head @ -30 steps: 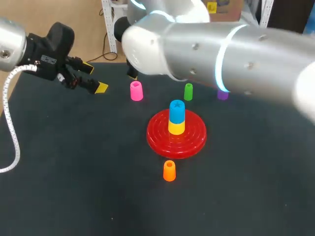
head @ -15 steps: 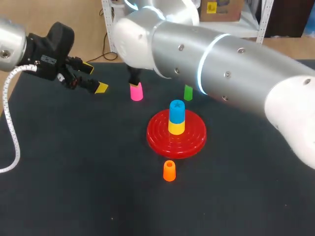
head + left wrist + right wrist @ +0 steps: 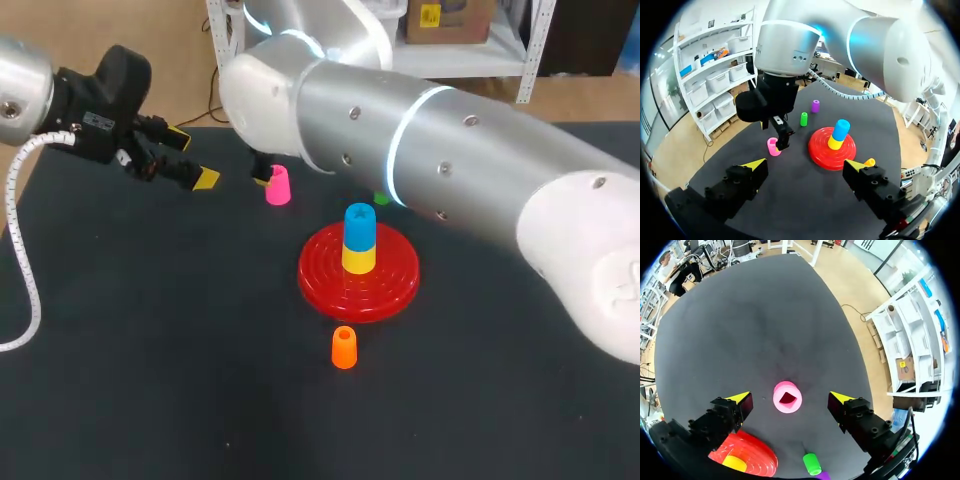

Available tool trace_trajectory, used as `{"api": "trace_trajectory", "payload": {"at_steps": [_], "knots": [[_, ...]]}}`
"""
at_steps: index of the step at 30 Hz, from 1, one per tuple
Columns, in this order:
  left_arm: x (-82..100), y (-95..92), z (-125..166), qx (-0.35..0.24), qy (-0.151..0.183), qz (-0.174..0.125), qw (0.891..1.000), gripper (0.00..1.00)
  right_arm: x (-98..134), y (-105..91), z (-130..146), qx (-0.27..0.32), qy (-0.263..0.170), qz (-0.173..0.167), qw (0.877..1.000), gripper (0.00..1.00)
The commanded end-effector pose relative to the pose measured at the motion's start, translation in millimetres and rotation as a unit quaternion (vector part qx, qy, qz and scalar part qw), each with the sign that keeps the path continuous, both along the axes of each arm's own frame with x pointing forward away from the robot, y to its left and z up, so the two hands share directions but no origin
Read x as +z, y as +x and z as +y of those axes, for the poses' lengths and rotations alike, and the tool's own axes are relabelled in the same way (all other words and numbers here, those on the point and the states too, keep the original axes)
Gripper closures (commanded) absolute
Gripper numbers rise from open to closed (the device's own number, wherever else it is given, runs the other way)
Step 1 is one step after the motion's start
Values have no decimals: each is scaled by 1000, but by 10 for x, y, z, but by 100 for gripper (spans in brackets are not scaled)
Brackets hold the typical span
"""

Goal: Pick up and stack the cylinders on the red base in this order: pink,purple,orange,green

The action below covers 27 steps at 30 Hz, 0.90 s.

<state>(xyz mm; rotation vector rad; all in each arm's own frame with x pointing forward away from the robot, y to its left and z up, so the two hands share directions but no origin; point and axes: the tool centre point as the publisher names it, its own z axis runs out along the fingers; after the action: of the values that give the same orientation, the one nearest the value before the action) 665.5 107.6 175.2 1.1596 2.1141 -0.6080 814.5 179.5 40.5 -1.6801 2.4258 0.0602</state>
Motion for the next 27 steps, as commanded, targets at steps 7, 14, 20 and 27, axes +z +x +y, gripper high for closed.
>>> {"api": "trace_trajectory", "payload": {"at_steps": [7,14,20,27], "knots": [[-9,3,5,-1,-1,-1,1000,0,-69,118,-2,-3,-122,119,985,0],[-9,3,5,-1,-1,-1,1000,0,-97,100,1,-5,-123,124,985,0],[-9,3,5,-1,-1,-1,1000,0,-113,81,36,-1,-123,128,984,0],[-9,3,5,-1,-1,-1,1000,0,-143,55,58,0,-129,132,983,54]]}}
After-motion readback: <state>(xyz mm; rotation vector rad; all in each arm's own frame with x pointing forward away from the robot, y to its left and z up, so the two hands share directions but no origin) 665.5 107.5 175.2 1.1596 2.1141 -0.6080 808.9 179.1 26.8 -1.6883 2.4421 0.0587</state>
